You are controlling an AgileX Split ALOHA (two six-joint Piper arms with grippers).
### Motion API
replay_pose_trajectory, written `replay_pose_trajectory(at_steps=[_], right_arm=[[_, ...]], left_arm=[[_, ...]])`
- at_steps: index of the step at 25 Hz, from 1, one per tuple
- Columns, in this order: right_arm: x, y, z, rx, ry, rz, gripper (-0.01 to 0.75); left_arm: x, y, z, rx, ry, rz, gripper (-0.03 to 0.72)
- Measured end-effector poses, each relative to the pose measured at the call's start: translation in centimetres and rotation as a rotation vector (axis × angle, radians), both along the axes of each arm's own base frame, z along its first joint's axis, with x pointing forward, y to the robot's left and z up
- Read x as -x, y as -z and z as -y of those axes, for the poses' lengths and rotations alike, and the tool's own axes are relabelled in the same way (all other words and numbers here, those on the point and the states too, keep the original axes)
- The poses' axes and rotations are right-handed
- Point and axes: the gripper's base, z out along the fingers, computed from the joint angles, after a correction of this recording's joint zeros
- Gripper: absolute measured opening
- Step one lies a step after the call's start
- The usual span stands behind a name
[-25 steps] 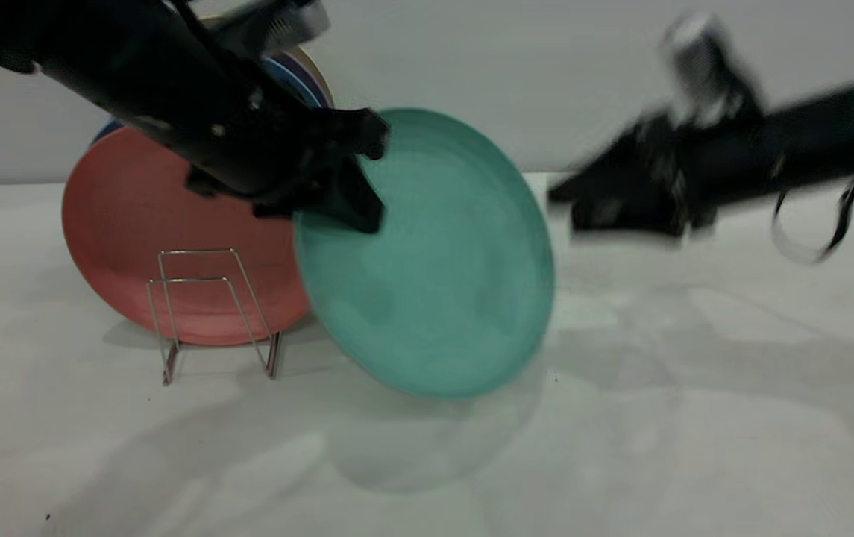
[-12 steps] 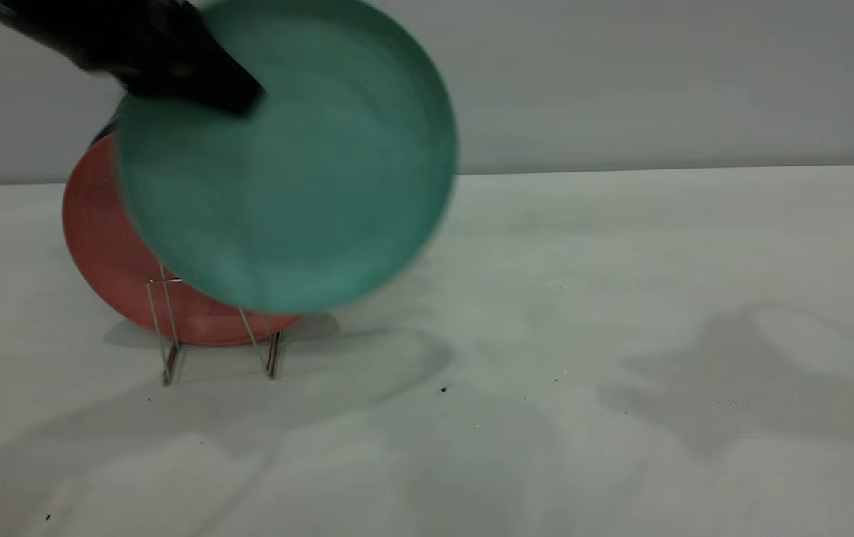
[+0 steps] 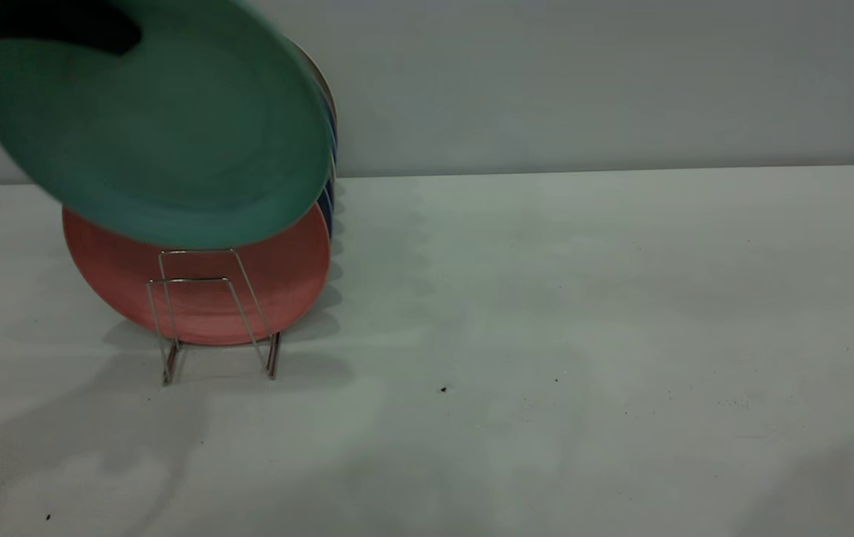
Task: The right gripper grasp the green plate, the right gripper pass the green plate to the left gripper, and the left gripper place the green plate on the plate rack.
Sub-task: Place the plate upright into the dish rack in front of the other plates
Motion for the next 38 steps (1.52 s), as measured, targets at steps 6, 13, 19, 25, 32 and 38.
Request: replay_pose_trajectory(at_steps=[6, 13, 19, 25, 32, 38], right_arm=[[6.8, 0.7, 0.3, 0.092, 0.064, 0.035, 0.389], [12.1, 1.1, 1.3, 0.209, 0.204, 0.114, 0.389], [15.2, 1.0, 2.4, 0.322, 0.331, 0.210, 0.389], [16.6, 1.0, 3.1, 0.372, 0.416, 0.242, 0.389], [16.9, 1.0, 3.3, 0.388, 0.440, 0.249, 0.389], [16.7, 2.1, 3.5, 0.406, 0.440, 0.213, 0.389]], left_arm=[[-0.2, 0.1, -0.9, -0.170, 0.056, 0.037, 0.136], [-0.8, 0.6, -1.0, -0.204, 0.036, 0.063, 0.136], [-1.5, 1.9, -0.8, -0.207, 0.033, 0.041, 0.136], [-2.0, 3.1, -0.7, -0.181, 0.014, 0.008, 0.135], [-2.6, 4.5, -0.5, -0.142, -0.011, -0.035, 0.135], [-2.9, 5.5, -0.5, -0.137, -0.016, -0.062, 0.139]])
